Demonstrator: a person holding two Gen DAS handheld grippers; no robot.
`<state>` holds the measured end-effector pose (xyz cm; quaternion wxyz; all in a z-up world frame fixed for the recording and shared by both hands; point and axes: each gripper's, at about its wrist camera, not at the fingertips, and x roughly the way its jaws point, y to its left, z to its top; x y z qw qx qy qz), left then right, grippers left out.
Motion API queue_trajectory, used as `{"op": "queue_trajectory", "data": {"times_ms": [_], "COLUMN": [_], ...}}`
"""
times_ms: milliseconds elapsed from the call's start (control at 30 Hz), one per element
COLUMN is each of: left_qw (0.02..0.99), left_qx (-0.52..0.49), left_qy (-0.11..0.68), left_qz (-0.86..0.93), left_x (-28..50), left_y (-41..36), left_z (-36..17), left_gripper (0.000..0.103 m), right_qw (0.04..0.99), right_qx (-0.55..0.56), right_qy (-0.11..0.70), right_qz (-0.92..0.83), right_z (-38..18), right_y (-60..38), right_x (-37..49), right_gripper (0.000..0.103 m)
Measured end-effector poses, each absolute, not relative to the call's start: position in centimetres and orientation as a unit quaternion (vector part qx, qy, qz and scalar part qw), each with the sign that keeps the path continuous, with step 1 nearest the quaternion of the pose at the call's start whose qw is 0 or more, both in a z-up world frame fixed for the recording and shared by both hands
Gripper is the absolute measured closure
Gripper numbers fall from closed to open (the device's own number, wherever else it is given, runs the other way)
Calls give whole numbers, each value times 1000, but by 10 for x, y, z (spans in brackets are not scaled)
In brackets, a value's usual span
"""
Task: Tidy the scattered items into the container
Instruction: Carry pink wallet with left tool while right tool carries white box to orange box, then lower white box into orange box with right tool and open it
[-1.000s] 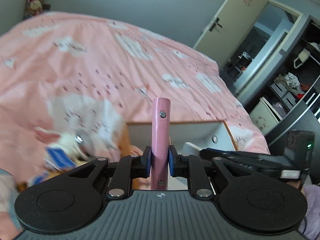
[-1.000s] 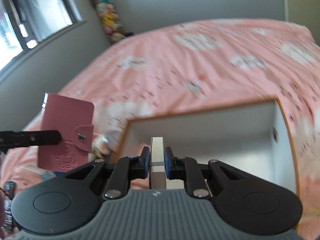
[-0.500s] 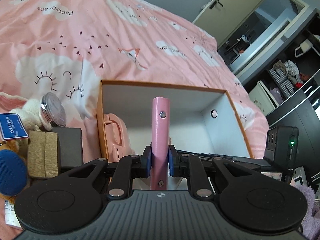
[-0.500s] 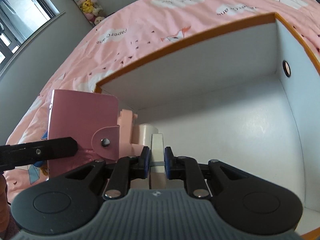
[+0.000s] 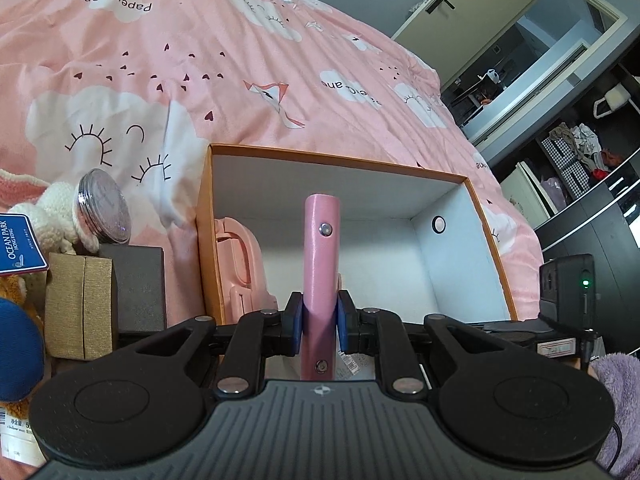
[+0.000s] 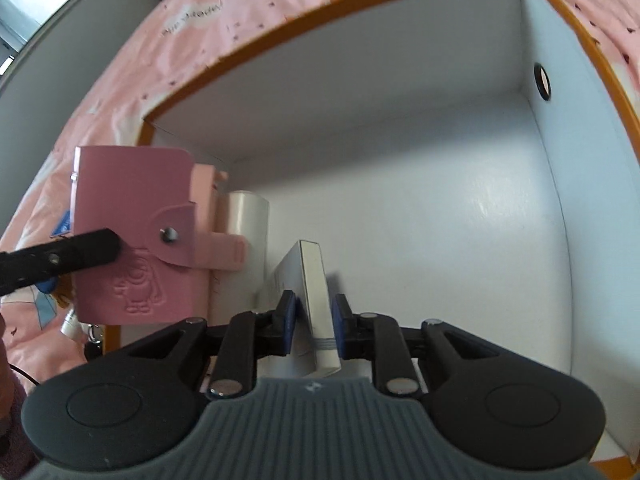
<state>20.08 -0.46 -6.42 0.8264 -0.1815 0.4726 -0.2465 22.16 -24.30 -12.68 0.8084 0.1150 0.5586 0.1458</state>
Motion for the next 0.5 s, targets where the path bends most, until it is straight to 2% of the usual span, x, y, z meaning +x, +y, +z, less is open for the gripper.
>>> {"op": "queue_trajectory", "data": {"times_ms": [167, 400, 433, 500], "left_qw": [825, 825, 825, 825], "left_qx": [-179, -176, -176, -177], "left_qy": [475, 478, 478, 478], "left_qz": [-246, -244, -245, -245], "left_x": [203, 205, 206, 206], "left_y": [-7, -11, -11, -12], "left_z": [-66, -67, -67, -67], "left_gripper": [84, 84, 84, 84], "right_qw": [792, 770, 766, 764], "right_qx": [88, 21, 14, -12], "right_qy": [587, 620, 625, 629], "right_qz": [143, 148, 148, 143], "right_z": [-135, -141, -142, -144], "right_y": [-233, -216, -213, -208], "right_x": [230, 231, 232, 233], "right_gripper": [75, 74, 74, 83]}}
